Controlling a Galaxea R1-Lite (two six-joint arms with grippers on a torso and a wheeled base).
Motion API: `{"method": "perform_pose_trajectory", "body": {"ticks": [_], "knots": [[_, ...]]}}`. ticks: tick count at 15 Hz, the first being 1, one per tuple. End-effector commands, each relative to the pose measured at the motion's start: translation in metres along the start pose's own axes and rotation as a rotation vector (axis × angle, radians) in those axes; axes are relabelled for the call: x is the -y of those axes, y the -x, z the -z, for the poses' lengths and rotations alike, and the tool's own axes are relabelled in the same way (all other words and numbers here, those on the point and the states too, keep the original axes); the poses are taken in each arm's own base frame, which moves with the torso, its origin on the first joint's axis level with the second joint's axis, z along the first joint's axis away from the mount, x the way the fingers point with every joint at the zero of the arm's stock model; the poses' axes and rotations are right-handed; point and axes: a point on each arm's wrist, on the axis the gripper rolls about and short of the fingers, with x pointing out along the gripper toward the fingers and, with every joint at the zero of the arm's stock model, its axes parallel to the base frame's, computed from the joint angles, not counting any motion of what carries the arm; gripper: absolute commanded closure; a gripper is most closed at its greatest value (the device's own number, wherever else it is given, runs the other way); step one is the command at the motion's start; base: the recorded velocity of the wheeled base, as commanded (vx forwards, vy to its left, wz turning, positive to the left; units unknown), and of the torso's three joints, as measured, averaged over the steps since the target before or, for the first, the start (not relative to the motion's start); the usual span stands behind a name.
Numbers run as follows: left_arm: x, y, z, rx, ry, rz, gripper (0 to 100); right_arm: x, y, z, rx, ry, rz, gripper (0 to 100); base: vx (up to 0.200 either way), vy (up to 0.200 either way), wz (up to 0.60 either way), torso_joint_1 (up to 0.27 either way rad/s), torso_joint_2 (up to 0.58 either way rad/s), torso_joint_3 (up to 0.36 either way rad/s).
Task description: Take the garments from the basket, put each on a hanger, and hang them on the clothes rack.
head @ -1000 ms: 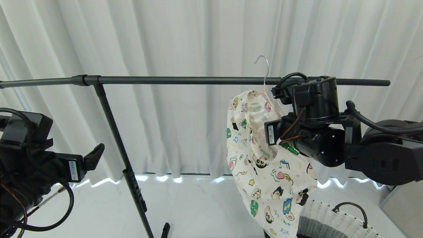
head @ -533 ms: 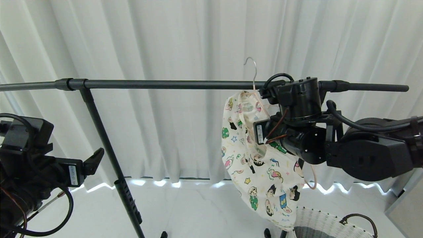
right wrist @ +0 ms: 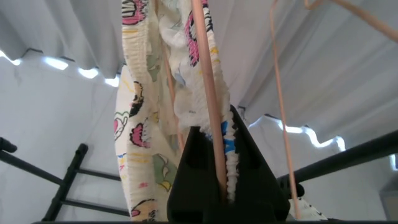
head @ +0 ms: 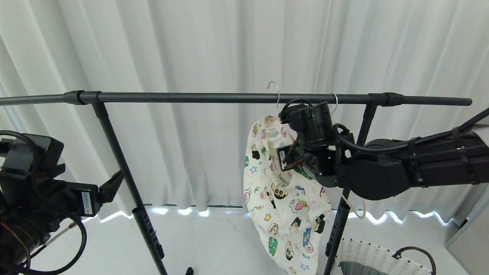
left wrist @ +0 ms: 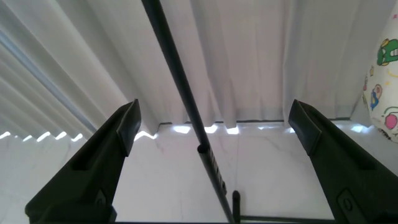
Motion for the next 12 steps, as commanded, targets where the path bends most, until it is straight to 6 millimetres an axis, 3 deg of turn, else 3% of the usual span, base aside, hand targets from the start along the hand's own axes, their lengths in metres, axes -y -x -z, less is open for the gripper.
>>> {"method": "perform_pose_trajectory", "body": {"ticks": [1,6,12], "knots": [[0.002,0.002,-0.001,0.011,-0.001,0.012,0,-0.009,-0.017,0.008,-0.027,0.017,0.004,100,0.000,0.000,0.00,0.000,0.00,0.000],[0.003,0.002,-0.001,0.010,-0.003,0.017,0,-0.015,-0.026,0.007,-0.032,0.020,0.007,100,0.000,0.000,0.00,0.000,0.00,0.000],[0.003,0.002,-0.001,0.009,-0.003,0.017,0,-0.009,-0.031,0.005,-0.031,0.012,0.023,100,0.000,0.000,0.00,0.000,0.00,0.000]]}}
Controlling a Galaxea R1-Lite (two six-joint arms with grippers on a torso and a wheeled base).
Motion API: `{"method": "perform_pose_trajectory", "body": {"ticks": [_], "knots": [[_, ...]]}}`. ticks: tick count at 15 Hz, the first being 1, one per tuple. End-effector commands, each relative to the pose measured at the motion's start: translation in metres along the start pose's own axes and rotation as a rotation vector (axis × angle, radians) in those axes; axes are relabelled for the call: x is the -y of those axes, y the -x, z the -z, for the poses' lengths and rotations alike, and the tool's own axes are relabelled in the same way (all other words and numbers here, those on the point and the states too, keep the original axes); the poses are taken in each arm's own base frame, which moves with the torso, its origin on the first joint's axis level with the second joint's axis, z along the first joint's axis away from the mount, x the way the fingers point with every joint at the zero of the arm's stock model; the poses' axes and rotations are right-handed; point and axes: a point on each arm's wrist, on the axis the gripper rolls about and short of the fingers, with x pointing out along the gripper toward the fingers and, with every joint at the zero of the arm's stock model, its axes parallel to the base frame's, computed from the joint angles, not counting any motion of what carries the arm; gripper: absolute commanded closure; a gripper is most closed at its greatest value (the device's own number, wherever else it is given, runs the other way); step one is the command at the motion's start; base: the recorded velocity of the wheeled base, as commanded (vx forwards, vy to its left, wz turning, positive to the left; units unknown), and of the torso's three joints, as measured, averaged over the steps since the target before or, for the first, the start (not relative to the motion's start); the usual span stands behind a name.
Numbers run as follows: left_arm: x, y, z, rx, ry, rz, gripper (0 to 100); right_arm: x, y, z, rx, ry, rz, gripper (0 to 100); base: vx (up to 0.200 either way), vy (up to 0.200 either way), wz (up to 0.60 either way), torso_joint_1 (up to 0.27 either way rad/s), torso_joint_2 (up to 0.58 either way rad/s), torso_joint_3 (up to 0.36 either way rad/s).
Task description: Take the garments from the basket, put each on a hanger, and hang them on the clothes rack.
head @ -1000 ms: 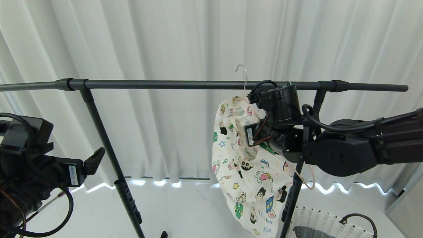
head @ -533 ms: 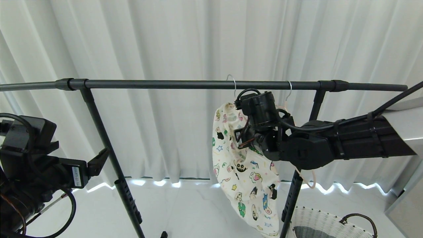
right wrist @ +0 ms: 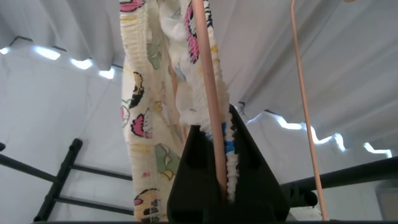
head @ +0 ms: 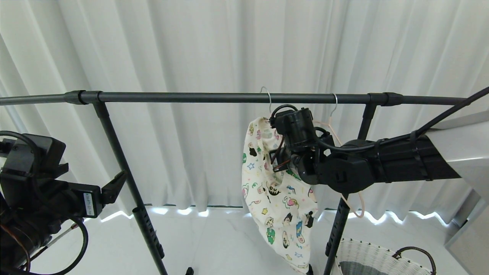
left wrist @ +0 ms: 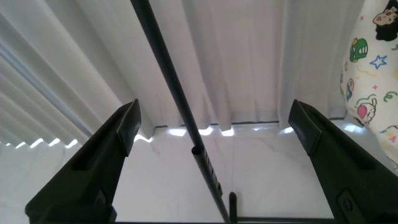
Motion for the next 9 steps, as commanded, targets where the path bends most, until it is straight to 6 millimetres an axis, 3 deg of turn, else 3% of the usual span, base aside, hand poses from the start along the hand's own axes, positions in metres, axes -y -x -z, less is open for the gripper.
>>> {"method": "perform_pose_trajectory", "body": {"ticks": [1,6,7,9], "knots": [[0.0000,0.0000,0.0002,-0.001,0.000,-0.001,0,0.0037,-0.0057,0.0021,-0.008,-0.001,0.014,100,0.000,0.000,0.00,0.000,0.00,0.000],[0.0003,0.0003,0.0015,-0.005,-0.001,0.002,0,0.0076,-0.0072,0.0023,-0.033,0.007,0.026,100,0.000,0.000,0.00,0.000,0.00,0.000],[0.0002,0.0003,0.0015,-0.005,-0.001,0.000,0,0.0076,-0.0071,0.0019,-0.031,0.004,0.026,0,0.000,0.000,0.00,0.000,0.00,0.000],[0.0003,0.0004,0.0019,-0.007,-0.002,0.001,0,0.0078,-0.0066,0.0012,-0.029,0.001,0.025,0,0.000,0.000,0.00,0.000,0.00,0.000]]}}
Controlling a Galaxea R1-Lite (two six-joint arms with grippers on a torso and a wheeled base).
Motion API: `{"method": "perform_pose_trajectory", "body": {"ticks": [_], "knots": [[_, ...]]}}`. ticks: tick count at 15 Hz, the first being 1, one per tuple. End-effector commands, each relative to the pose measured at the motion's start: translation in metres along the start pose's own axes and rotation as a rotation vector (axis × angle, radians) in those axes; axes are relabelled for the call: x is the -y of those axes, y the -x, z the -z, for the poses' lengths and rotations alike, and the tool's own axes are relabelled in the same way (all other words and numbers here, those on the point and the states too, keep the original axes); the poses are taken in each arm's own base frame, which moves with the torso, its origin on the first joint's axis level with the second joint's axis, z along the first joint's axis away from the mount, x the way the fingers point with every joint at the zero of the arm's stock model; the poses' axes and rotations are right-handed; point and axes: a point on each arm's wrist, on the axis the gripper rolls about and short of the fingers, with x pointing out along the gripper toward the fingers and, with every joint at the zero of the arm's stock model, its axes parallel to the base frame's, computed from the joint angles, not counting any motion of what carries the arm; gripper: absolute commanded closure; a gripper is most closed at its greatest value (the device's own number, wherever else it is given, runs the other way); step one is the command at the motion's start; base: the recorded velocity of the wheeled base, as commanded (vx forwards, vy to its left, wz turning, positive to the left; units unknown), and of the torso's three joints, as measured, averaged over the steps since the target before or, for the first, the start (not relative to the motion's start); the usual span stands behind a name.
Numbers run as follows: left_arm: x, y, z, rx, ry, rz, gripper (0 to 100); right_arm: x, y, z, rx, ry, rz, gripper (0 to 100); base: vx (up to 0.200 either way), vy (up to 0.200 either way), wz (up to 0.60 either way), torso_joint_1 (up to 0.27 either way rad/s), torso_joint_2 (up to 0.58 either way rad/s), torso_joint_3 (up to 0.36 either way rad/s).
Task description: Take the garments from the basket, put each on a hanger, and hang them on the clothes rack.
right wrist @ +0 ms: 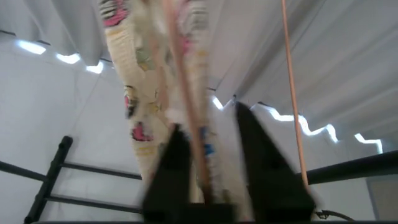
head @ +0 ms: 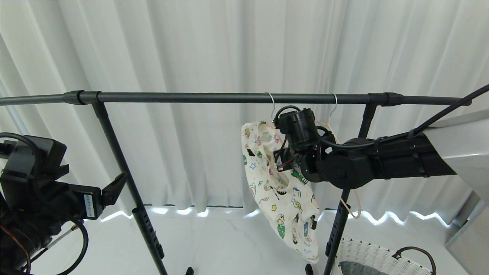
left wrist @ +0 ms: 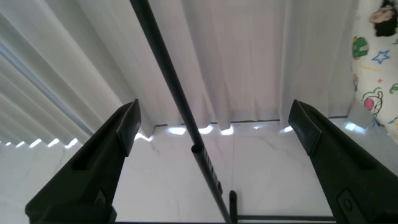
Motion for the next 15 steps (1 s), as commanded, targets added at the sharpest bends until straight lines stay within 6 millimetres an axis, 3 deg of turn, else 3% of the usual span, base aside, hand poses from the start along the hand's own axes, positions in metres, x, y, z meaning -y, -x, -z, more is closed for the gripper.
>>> {"method": "perform_pose_trajectory", "body": {"ticks": [1,3,5,7,9,11,15], "knots": [[0.000,0.000,0.000,-0.001,0.000,-0.002,0,0.000,0.002,-0.002,0.008,-0.006,-0.002,0,0.000,0.000,0.00,0.000,0.00,0.000],[0.000,0.000,0.001,-0.002,0.000,0.000,0,0.001,0.004,-0.007,0.030,-0.024,-0.004,0,0.000,0.000,0.00,0.000,0.00,0.000],[0.000,0.000,0.000,-0.002,0.006,-0.001,0,0.007,0.021,-0.025,0.075,-0.055,-0.015,0,0.000,0.000,0.00,0.000,0.00,0.000],[-0.002,0.000,0.000,-0.002,0.013,-0.011,0,0.023,0.049,-0.041,0.069,-0.052,-0.014,0,0.000,0.000,0.00,0.000,0.00,0.000],[-0.008,-0.001,0.002,-0.012,0.027,-0.047,0,0.053,0.102,-0.060,0.036,-0.050,-0.010,0,0.000,0.000,0.00,0.000,0.00,0.000],[-0.013,-0.003,0.003,-0.021,0.032,-0.074,0,0.073,0.138,-0.068,0.029,-0.058,-0.012,0,0.000,0.000,0.00,0.000,0.00,0.000],[-0.016,-0.003,0.004,-0.027,0.036,-0.096,0,0.097,0.176,-0.080,0.086,-0.104,-0.040,0,0.000,0.000,0.00,0.000,0.00,0.000]]}}
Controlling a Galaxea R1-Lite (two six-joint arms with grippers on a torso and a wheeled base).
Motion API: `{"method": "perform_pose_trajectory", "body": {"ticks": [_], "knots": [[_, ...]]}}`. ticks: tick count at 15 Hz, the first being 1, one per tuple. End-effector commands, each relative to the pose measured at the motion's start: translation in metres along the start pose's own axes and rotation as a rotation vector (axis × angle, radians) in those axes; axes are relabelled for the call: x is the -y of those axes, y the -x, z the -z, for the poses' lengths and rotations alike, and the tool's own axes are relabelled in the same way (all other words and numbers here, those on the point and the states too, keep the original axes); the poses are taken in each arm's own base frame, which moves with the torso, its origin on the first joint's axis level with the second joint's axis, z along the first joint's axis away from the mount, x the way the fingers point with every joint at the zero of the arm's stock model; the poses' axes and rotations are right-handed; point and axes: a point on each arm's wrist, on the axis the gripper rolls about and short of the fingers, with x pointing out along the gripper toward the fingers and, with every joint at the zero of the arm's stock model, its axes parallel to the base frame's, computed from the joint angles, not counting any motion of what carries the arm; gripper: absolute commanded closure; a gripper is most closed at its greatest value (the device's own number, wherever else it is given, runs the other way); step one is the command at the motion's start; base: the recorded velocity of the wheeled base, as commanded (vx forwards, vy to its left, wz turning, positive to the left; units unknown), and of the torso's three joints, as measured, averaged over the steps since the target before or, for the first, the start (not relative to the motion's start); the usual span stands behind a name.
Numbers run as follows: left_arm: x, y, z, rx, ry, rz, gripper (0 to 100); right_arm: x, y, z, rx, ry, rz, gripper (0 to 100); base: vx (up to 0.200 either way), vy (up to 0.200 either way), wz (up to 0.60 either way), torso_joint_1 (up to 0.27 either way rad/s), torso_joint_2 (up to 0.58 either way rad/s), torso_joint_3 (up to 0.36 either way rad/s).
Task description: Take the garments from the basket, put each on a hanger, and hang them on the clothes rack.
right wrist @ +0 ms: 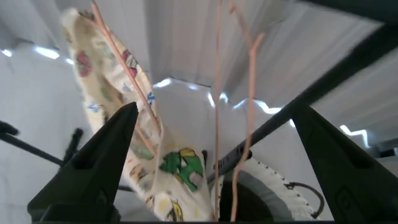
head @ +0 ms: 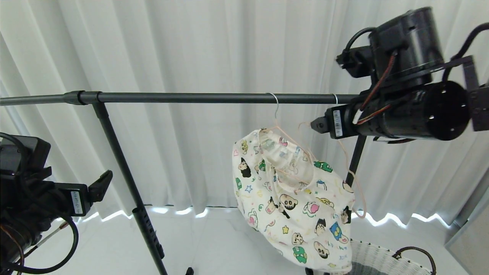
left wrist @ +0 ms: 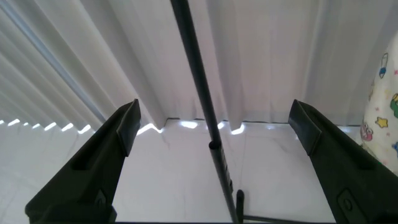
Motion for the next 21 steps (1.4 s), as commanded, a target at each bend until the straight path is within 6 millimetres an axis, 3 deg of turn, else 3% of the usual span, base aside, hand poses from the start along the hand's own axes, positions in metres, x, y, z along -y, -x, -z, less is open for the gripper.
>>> {"method": "perform_pose_trajectory", "body": {"ticks": [1,5,9,14,21], "knots": [[-0.002,0.000,0.000,-0.003,0.002,-0.010,0,0.027,0.031,-0.012,0.056,-0.046,0.021,0,0.000,0.000,0.00,0.000,0.00,0.000],[-0.011,-0.002,0.003,-0.018,0.012,-0.067,0,0.086,0.055,0.004,-0.043,-0.019,0.186,0,0.000,0.000,0.00,0.000,0.00,0.000],[-0.015,-0.002,0.004,-0.023,0.017,-0.091,0,0.117,0.078,0.029,-0.077,0.026,0.280,0,-0.200,0.000,0.00,0.010,0.01,0.001],[-0.016,0.001,0.002,-0.007,0.018,-0.094,0,0.135,0.093,0.053,-0.077,0.083,0.345,0,-0.200,0.000,0.00,-0.006,0.00,0.001],[-0.017,0.004,0.000,0.004,0.022,-0.095,0,0.139,0.102,0.068,-0.070,0.080,0.359,0,0.000,0.000,0.00,-0.090,0.21,0.114]]}}
